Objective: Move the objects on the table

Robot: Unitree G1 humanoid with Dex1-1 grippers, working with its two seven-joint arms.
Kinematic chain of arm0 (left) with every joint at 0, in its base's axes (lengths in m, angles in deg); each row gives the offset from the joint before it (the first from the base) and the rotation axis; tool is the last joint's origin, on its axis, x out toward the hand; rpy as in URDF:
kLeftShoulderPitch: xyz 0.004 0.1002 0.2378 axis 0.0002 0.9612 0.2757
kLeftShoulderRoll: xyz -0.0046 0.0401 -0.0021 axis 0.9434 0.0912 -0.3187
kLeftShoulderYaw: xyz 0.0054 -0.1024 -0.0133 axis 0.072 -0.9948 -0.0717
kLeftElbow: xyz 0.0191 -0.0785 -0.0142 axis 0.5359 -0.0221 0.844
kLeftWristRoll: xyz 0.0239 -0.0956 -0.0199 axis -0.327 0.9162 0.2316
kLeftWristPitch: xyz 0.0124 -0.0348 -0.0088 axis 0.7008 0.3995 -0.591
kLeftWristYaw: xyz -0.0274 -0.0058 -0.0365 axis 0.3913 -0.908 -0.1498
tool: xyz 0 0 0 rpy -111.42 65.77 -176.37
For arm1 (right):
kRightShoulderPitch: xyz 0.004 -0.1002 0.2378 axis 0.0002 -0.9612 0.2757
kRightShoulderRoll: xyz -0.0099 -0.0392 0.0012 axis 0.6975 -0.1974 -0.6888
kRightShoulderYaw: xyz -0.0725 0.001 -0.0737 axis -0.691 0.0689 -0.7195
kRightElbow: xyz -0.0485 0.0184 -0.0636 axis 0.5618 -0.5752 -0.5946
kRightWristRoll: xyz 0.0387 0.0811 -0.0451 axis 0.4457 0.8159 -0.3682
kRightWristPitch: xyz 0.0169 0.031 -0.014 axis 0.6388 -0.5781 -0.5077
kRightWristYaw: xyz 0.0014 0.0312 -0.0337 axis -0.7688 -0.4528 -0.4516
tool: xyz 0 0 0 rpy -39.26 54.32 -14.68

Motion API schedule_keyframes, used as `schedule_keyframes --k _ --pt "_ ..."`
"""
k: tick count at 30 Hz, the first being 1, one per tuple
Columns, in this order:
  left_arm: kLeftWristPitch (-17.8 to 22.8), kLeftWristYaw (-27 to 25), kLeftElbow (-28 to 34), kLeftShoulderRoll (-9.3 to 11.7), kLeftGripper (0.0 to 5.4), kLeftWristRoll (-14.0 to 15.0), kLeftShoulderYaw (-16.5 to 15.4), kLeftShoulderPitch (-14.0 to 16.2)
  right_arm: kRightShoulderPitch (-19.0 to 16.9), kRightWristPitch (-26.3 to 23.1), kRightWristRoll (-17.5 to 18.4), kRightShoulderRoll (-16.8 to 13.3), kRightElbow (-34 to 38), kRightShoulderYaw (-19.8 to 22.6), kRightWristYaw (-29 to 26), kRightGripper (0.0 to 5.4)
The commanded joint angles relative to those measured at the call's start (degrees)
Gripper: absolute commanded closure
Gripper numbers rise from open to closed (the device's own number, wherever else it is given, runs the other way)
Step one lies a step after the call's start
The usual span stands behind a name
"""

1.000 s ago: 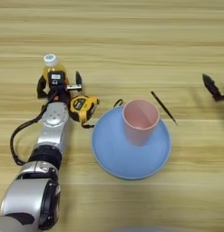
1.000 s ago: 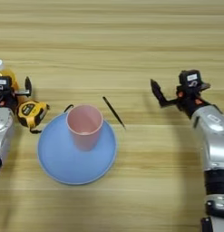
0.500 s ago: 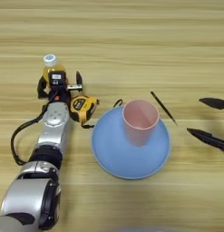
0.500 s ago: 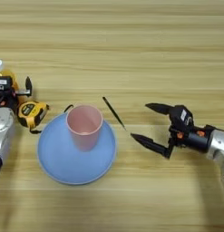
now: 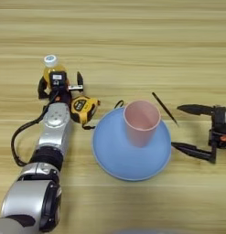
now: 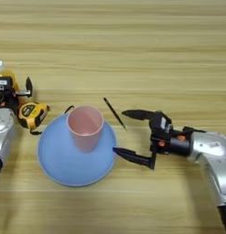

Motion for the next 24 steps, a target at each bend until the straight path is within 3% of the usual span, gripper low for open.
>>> schedule_keyframes --k 1,11,24 --pt "1.04 0.24 0.55 -0.18 0.01 -0.4 0.28 -0.72 1.35 -1.27 -2.54 0.99 1.3 -3.48 1.48 0.0" --pt "1.11 0.25 0.84 -0.21 0.01 -0.34 0.29 -0.58 3.77 -1.25 -5.3 3.38 -0.59 -7.82 3.42 0.0" --pt "1.24 0.24 1.46 -0.29 0.01 -0.3 0.27 -0.23 7.66 -0.33 -7.24 6.78 -6.2 -7.6 8.4 0.0"
